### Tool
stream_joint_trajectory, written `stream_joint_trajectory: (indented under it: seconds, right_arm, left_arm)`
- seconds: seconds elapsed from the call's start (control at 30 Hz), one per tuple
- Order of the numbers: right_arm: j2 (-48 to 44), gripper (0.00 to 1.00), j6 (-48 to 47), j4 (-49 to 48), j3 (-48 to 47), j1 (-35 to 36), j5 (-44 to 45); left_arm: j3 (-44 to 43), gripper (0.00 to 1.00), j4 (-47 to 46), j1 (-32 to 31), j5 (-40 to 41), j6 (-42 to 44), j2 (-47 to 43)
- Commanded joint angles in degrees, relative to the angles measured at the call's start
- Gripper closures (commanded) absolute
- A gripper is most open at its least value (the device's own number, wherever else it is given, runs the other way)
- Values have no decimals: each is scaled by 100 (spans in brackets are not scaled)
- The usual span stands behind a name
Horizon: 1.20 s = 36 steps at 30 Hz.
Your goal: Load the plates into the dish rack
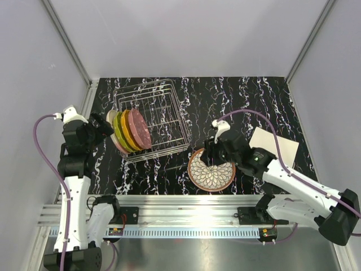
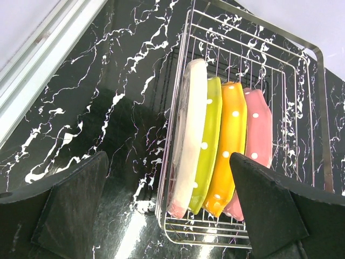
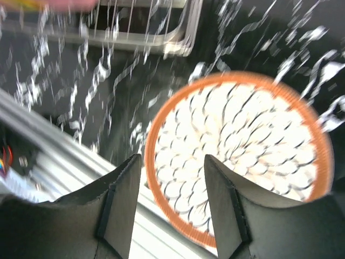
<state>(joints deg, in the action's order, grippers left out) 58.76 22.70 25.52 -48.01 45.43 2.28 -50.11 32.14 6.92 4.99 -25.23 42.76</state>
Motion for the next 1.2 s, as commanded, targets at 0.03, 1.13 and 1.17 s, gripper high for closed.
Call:
stream_joint_trajectory:
  seconds: [0.03,1.13,1.17]
  right_arm:
    - [-5,43,244,94,143,527,-97]
    - [2130,58,806,270,-103,2242,905]
    - [2148,61,789,243,-95,2233,905]
  left_arm:
    - [-34,1,-138,38,98,98,-110]
    - [-8,1,-261,178,-420,19,4]
    - [1,1,-261,178,-420,19,4]
